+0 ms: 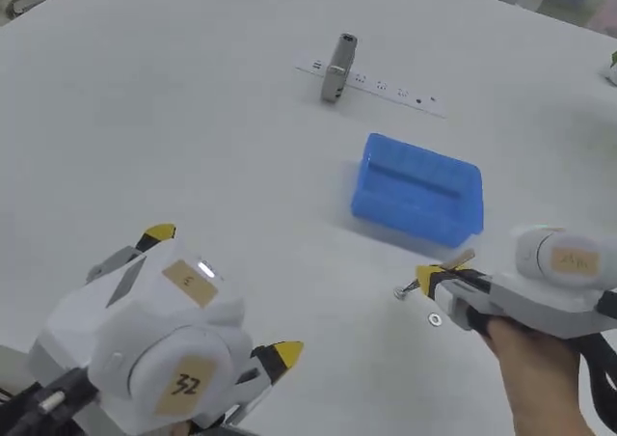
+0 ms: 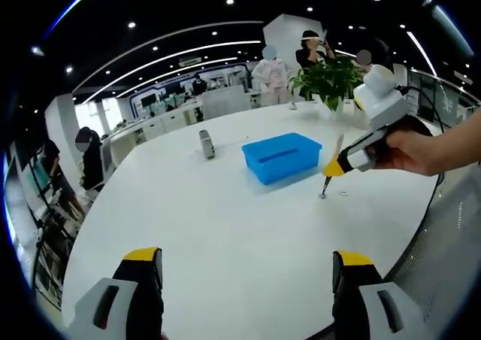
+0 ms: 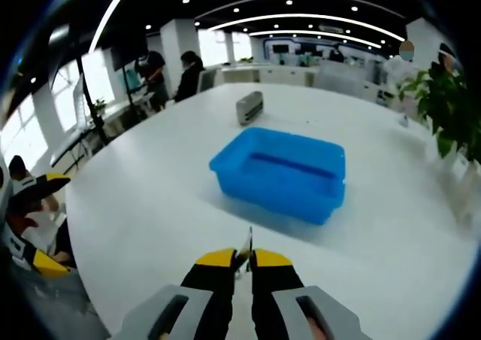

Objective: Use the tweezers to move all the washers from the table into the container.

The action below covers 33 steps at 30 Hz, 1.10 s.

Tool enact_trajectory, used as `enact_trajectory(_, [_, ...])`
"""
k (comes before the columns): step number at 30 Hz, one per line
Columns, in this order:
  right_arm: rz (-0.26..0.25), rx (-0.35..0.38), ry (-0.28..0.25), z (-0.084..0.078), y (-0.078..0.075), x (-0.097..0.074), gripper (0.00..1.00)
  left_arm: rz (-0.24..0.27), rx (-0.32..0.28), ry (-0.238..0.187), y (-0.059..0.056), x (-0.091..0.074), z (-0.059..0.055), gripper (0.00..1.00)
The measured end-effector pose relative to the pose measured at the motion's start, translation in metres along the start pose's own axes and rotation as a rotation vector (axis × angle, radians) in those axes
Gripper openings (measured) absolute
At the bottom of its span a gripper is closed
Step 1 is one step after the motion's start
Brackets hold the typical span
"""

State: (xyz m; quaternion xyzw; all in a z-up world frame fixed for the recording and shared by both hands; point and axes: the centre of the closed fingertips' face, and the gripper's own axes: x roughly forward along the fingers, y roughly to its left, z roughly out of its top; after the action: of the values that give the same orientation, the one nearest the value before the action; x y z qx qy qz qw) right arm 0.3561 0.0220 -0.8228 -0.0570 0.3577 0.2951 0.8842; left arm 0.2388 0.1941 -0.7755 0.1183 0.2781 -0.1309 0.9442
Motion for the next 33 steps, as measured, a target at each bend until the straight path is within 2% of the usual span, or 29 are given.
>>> enact_trajectory(8, [0.004,0.001,0.005,-0.001,0.002,0.000,0.04,0.001,0.001,0.001,0.000,0.000,0.000,0.96])
enact_trajectory(17, [0.006,-0.036,0.014,-0.002,0.005,0.000,0.03,0.004,0.002,0.003,0.001,0.000,-0.001,0.96])
enact_trajectory(18, [0.006,-0.045,0.016,-0.002,0.007,0.001,0.03,0.004,0.002,0.004,0.001,0.000,-0.001,0.96])
enact_trajectory(21, [-0.003,-0.164,0.034,-0.003,0.009,0.002,0.03,0.002,0.003,0.005,0.000,0.001,-0.001,0.96])
enact_trajectory(23, [-0.006,-0.212,0.041,-0.003,0.012,0.002,0.02,0.000,0.004,0.005,0.000,0.001,-0.001,0.96])
enact_trajectory(29, [-0.003,-0.189,0.058,-0.002,0.011,0.002,0.02,-0.003,0.007,0.007,-0.001,0.001,-0.002,0.96])
enact_trajectory(33, [0.000,-0.158,0.038,0.006,0.008,-0.004,0.02,-0.003,0.007,0.007,-0.001,0.001,-0.002,0.96])
